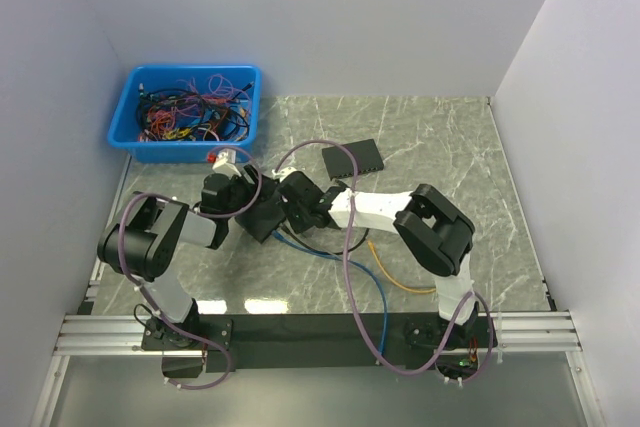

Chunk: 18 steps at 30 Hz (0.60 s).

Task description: Insert the plug into the switch port

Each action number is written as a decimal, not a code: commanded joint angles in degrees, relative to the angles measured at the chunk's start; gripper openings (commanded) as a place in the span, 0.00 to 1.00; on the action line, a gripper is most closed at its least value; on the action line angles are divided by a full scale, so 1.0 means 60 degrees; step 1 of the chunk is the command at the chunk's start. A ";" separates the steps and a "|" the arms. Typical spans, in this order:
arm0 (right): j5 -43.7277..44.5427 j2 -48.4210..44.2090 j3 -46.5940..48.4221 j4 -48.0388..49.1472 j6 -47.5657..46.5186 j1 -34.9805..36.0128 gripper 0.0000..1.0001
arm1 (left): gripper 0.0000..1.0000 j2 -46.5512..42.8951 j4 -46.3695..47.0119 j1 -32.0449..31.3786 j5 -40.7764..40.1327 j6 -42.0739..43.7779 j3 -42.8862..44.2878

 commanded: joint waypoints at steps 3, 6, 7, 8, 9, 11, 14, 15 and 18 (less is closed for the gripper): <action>0.0430 0.0193 0.0644 0.1013 -0.0146 0.0016 0.00 | 0.69 0.0058 0.0254 -0.0411 0.1078 -0.0178 -0.0410; 0.0503 0.0178 0.0630 0.1189 -0.0205 0.0016 0.00 | 0.69 0.0058 0.0371 -0.0470 0.1166 -0.0281 -0.0571; 0.0518 0.0120 0.0557 0.1363 -0.0248 0.0031 0.00 | 0.69 0.0044 0.0401 -0.0485 0.1210 -0.0310 -0.0615; 0.0547 0.0076 0.0499 0.1467 -0.0278 0.0016 0.00 | 0.69 0.0058 0.0459 -0.0499 0.1225 -0.0325 -0.0732; 0.0606 0.0018 0.0411 0.1540 -0.0322 0.0016 0.00 | 0.69 0.0087 0.0503 -0.0528 0.1225 -0.0354 -0.0776; 0.0664 -0.0129 0.0323 0.1774 -0.0424 0.0016 0.00 | 0.69 0.0117 0.0518 -0.0543 0.1196 -0.0398 -0.0908; 0.0840 -0.0217 0.0264 0.1863 -0.0600 0.0016 0.00 | 0.68 0.0102 0.0416 -0.0543 0.0948 -0.0384 -0.1083; 0.0928 -0.0232 0.0206 0.1863 -0.0673 0.0002 0.00 | 0.68 -0.0043 0.0416 -0.0543 0.0889 -0.0369 -0.1128; 0.0987 -0.0247 0.0044 0.1892 -0.0732 -0.0013 0.00 | 0.68 -0.0598 -0.0154 -0.0529 0.0509 -0.0238 -0.1041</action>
